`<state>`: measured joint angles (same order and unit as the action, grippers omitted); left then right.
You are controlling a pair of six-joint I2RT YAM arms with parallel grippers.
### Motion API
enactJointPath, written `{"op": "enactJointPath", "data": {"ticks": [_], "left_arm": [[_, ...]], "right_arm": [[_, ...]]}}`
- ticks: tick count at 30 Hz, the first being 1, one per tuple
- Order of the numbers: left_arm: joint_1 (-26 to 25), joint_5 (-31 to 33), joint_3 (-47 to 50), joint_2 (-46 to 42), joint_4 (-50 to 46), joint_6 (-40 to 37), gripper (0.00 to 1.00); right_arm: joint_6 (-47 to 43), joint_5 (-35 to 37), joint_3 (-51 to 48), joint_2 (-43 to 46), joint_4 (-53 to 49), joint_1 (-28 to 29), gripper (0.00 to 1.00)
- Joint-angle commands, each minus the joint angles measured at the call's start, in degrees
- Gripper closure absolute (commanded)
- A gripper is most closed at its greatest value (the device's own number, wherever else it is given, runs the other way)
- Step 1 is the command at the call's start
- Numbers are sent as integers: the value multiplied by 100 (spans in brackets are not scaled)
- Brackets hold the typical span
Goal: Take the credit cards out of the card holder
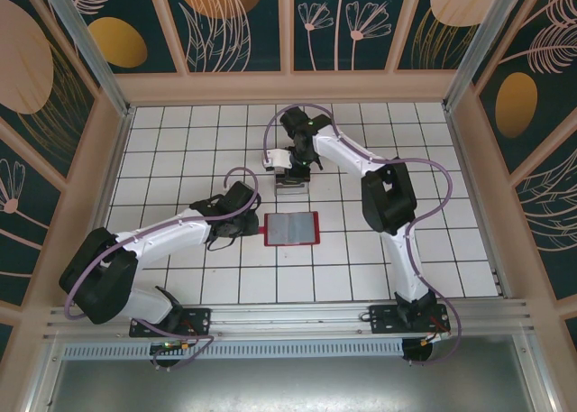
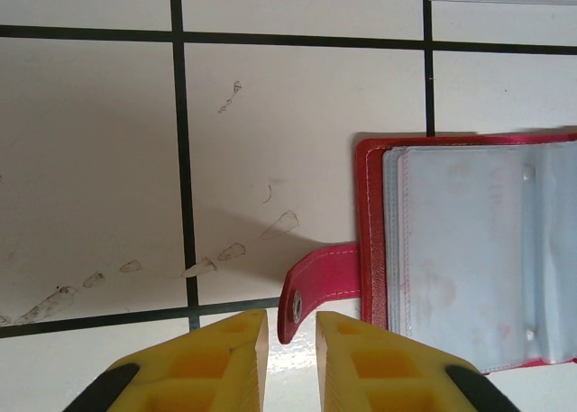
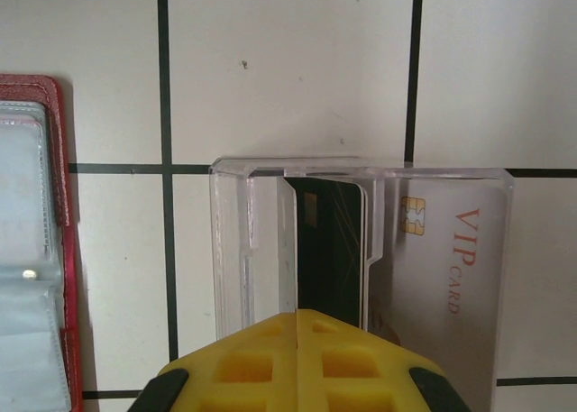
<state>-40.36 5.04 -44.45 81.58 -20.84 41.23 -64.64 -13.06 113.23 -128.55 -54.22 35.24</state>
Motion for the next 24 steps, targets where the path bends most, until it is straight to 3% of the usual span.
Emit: {"op": "enactJointPath", "data": {"ticks": [1,3,11,20,24], "left_arm": [[48,50,-18,-25,-96,-36,77],[61,41,-13,-22,-96,-20,77],[70,32,12,-55,-71,-23,77],[65,6,50,-61,-17,-35,77],[88,31,68,-24,60,-54,77]], "right_arm": [[13,129,142,-157,-26,9,98],[34,212,125,-136,68,-7,91],[82,330,-3,47,503,-19,83],[221,651,-190,253,954,-2,81],[774,605,-405,495,1425,22,85]]}}
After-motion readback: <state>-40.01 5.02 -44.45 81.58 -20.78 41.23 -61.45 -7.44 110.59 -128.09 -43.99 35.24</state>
